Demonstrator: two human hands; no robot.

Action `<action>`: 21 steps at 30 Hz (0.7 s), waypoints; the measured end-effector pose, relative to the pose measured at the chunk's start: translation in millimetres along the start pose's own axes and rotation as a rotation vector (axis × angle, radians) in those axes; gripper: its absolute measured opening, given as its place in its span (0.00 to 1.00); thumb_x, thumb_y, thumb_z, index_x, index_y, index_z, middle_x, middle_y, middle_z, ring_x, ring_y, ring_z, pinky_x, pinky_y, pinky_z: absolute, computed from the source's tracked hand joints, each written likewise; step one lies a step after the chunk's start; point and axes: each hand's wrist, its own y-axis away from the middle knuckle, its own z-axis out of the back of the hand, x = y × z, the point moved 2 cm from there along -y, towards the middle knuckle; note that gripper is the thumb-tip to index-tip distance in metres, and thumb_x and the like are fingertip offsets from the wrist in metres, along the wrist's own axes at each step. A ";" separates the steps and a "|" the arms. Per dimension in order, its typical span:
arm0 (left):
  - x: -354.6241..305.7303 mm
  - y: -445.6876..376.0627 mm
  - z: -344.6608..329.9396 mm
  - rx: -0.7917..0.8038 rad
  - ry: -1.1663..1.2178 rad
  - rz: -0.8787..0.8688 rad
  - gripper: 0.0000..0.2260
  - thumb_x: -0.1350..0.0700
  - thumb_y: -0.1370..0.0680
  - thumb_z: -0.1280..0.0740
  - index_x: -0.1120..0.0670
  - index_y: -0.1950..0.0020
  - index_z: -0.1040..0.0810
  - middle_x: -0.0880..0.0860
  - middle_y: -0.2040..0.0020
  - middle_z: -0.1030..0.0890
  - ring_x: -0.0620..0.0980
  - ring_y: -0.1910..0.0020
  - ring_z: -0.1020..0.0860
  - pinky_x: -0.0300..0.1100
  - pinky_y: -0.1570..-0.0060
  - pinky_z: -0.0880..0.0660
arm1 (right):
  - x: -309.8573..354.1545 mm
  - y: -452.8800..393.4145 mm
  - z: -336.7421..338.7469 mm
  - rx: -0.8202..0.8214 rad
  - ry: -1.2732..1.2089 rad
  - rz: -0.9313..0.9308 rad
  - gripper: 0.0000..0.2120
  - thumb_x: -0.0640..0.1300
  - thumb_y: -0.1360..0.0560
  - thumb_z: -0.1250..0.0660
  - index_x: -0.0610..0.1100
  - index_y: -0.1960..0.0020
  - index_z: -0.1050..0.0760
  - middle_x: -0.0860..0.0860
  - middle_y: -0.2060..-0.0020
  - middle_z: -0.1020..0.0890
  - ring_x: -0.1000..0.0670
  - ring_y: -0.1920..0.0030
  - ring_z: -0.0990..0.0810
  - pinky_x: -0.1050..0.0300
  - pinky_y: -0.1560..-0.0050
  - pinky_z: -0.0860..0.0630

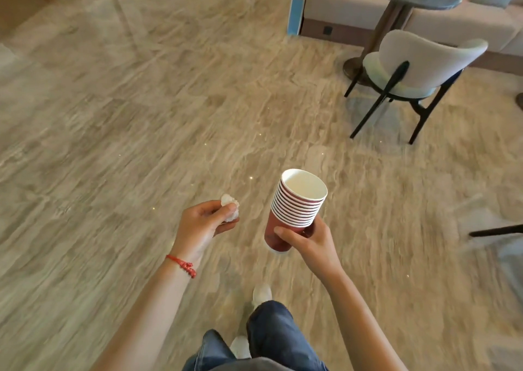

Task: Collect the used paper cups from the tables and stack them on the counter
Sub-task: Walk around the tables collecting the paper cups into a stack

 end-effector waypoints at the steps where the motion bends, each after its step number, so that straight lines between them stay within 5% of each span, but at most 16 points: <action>1: -5.2 -21.6 -5.4 0.003 -0.002 0.001 0.05 0.61 0.29 0.29 0.55 0.65 0.16 0.52 0.65 0.16 0.49 0.63 0.17 0.36 0.64 0.22 | 1.4 -21.9 0.2 -0.001 0.000 -0.002 0.22 0.44 0.36 0.22 0.46 0.45 0.24 0.52 0.54 0.15 0.54 0.52 0.17 0.60 0.54 0.21; 16: -135.6 -346.1 -72.3 -0.019 -0.044 -0.093 0.11 0.60 0.28 0.30 0.55 0.71 0.19 0.54 0.63 0.17 0.49 0.61 0.17 0.37 0.61 0.22 | 99.7 -390.2 -8.4 0.033 -0.008 0.097 0.21 0.42 0.36 0.23 0.44 0.45 0.25 0.52 0.55 0.16 0.54 0.53 0.17 0.61 0.55 0.21; 21: -161.8 -455.1 -81.2 -0.042 -0.015 -0.070 0.04 0.61 0.28 0.30 0.61 0.62 0.18 0.54 0.63 0.16 0.49 0.61 0.17 0.36 0.62 0.21 | 114.6 -499.7 -27.9 0.050 0.012 0.086 0.23 0.47 0.39 0.24 0.46 0.46 0.24 0.55 0.56 0.15 0.56 0.54 0.17 0.64 0.57 0.22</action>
